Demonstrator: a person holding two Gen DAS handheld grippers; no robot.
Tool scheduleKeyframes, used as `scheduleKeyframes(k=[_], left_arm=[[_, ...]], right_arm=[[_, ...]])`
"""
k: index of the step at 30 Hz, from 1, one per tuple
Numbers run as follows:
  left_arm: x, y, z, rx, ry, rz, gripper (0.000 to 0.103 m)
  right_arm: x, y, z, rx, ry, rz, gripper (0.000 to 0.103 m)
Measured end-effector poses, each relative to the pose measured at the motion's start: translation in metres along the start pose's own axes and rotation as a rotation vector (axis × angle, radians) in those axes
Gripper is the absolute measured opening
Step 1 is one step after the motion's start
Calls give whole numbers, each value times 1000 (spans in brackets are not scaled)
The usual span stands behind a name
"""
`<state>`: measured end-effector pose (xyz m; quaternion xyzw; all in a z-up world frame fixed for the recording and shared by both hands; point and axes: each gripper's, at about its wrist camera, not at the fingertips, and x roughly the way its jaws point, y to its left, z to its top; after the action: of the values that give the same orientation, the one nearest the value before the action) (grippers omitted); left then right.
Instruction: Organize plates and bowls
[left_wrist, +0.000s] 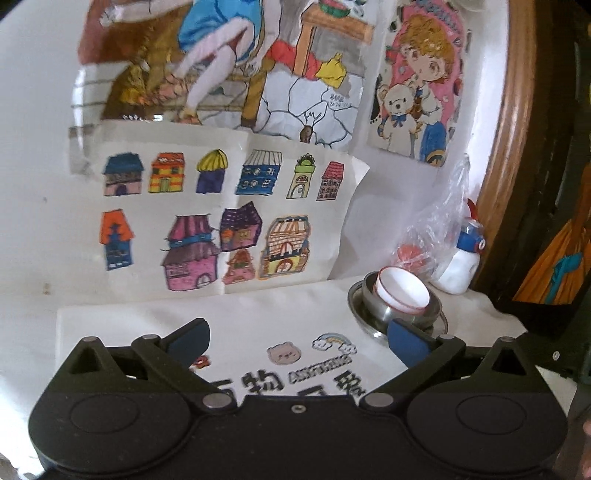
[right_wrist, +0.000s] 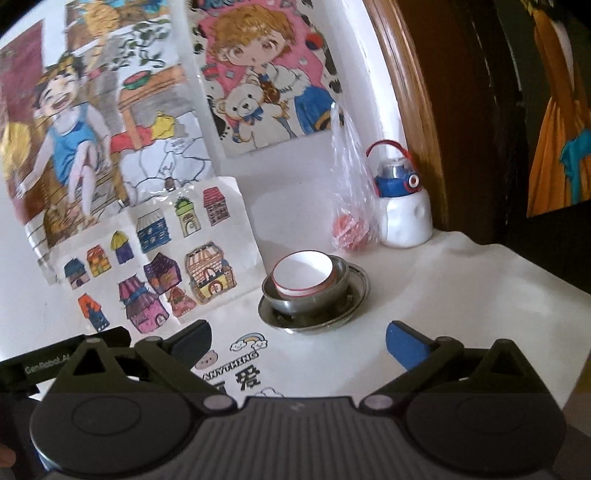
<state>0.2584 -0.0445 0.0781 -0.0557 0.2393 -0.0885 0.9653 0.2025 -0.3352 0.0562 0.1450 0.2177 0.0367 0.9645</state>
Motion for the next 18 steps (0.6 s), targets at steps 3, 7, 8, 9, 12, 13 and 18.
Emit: scheduleKeyframes(k=[3,7,8,9,12,13,18], left_arm=[[-15,1,-12,30,-23,11,102],[-31,2,-29,59,-38,23,102],[-34,3,-33,62,-41,25,102],[-37,3,-37,64,-43,27,102],[-44,5,-47,68,-43,26,102],[-46,6,-50,70,-43,26,102],[-53,8,-68,94,-32,25,102]], right_arm=[[-11,5,-15,-13,-10,-5,103],[-22,8,-32,-31,-22,-17,103],[-26,9,-36,-36,-31,-26,103],[-29,9,-39,-43,-40,-35,103],[-37,12,-50,-76,-66,-57,103],[-40,13,-54,-88,-74,-64,103],[-47,18,-73,-122,-87,-67,103]])
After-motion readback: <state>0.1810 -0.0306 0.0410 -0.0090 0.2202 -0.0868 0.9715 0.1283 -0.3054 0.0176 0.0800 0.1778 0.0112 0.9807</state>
